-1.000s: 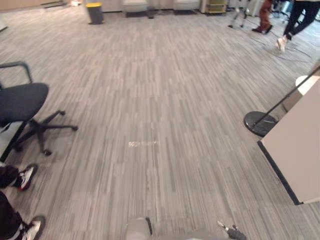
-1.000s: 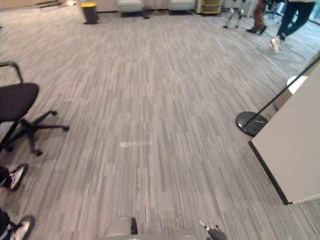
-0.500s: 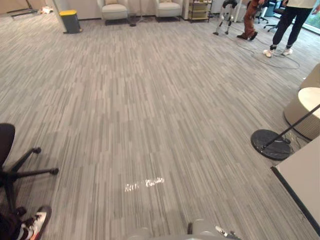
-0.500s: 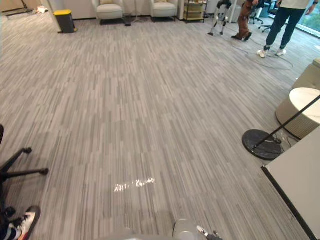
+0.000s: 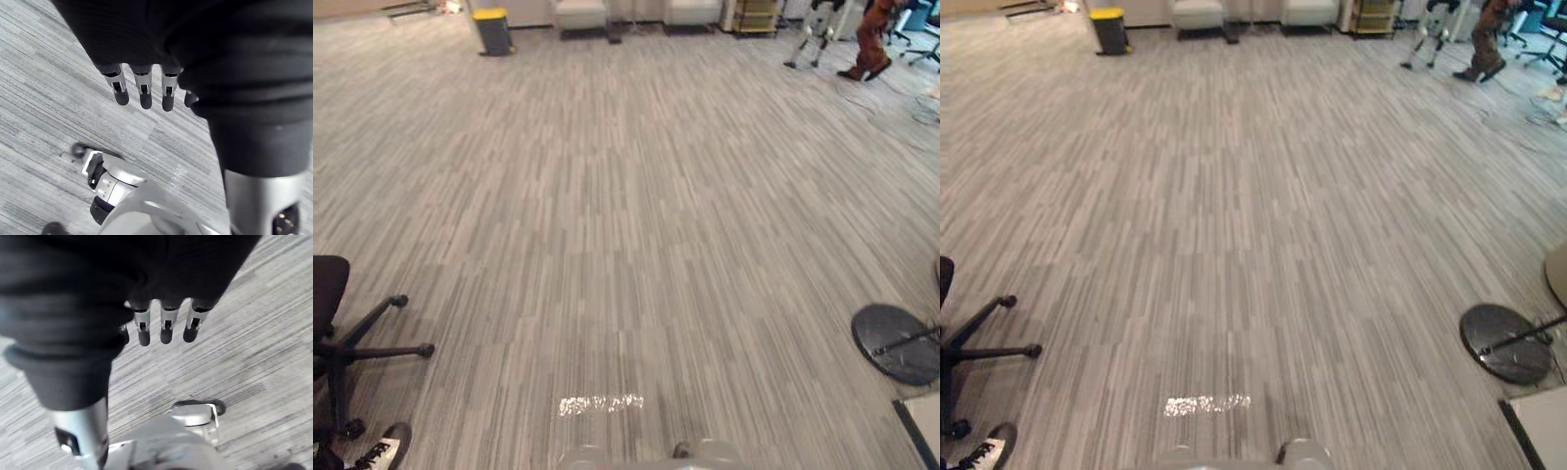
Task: Organize washtable
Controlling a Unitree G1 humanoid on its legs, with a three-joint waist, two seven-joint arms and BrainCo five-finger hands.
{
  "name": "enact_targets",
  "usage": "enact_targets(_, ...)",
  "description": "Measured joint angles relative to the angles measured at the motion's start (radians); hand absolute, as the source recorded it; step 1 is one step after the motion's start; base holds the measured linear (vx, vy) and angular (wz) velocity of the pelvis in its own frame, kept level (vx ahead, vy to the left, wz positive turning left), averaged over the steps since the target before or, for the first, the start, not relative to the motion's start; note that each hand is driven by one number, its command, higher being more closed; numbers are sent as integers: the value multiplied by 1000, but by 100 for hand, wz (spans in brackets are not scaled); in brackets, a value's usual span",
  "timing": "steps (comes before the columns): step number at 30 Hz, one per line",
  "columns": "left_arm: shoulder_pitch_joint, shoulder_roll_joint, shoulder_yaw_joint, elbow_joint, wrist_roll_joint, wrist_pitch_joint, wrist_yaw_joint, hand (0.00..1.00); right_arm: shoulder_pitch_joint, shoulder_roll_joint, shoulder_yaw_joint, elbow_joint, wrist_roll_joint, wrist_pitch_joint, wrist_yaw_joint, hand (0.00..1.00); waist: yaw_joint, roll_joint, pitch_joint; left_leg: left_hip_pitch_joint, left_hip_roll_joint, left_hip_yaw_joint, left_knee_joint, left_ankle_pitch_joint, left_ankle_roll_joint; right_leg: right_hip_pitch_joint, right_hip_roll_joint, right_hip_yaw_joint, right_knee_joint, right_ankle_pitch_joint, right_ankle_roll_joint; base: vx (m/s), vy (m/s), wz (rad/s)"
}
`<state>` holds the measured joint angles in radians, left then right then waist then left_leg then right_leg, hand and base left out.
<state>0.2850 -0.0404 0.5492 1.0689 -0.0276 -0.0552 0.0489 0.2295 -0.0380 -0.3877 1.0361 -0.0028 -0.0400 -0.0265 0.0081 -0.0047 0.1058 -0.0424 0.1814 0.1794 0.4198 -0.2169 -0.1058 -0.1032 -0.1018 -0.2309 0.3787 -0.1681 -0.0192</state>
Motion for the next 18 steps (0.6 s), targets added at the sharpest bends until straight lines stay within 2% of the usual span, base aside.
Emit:
enact_targets(1, -1, -1, 0, 4, -2, 0, 0, 0, -5, -2, -3, 1, -3, -2, -1, 0, 8, 4, -5, -12, -1, -9, -25, -3, -8, -4, 1, 11, 1, -13, 22, 122, 162, -20)
enact_targets(4, -5, 31, -35, 38, 0, 0, 0, 0, -28, 10, -40, 34, -7, -2, -10, 0, -11, -5, -29, 21, -34, -16, -125, -2, 9, -7, -17, 30, -48, 12, 61, 96, 150, -8)
enact_targets(10, -16, 73, -87, 81, 0, 1, 0, 0, -50, 0, -34, 96, -3, -1, -15, 0, -12, -19, -60, 54, -82, 30, -250, 57, 39, 39, -6, 74, -265, 150, 83, 27, 112, -22)
enact_targets(18, -29, 104, -154, 104, 1, 1, -5, 0, -65, -13, 16, 129, 4, -1, -17, 0, -20, -28, -68, 122, -114, 24, -398, 129, 49, 66, -12, 77, -318, 175, 91, -37, 31, 0)
